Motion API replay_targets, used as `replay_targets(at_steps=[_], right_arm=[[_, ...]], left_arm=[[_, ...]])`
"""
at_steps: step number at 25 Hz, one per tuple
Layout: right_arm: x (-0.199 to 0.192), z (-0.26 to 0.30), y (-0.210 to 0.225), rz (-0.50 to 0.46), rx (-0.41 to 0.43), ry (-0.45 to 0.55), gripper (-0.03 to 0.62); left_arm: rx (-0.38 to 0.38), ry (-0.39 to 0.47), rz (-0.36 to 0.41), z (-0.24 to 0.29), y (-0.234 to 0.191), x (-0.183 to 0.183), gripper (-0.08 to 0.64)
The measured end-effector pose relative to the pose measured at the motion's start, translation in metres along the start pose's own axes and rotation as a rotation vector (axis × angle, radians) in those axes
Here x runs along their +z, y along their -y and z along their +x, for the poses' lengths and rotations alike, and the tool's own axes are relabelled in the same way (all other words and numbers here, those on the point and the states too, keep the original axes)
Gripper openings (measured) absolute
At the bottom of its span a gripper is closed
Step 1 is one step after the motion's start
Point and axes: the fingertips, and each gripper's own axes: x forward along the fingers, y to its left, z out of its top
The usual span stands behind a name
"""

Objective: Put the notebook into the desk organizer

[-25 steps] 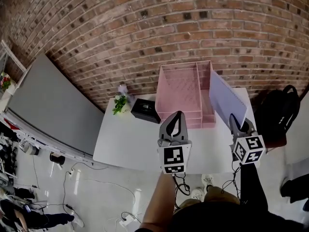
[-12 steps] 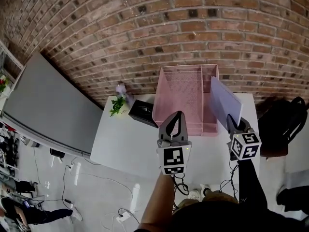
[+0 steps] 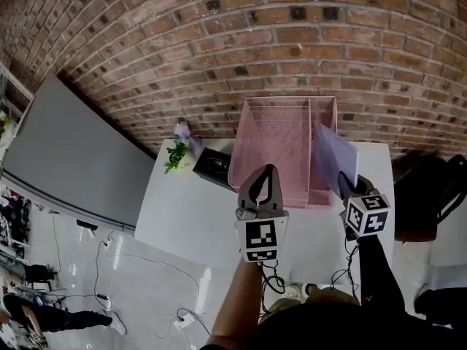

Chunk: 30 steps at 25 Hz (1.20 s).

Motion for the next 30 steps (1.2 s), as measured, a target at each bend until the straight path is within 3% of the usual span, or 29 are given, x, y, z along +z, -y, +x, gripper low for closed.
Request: replay_targets(at_steps=[19, 30], right_arm=[[-0.017, 0.044, 0.005, 0.122, 0.086, -0.161, 0.032], [-0.008, 0.070, 0.023, 0.141, 0.052, -0.170, 0.038]], left_arm=[[-0.010, -0.011, 0.003, 0.029, 0.004, -0.005, 0.009], [-0.001, -0.015, -0.003, 0.052, -0.002, -0.004, 0.009]])
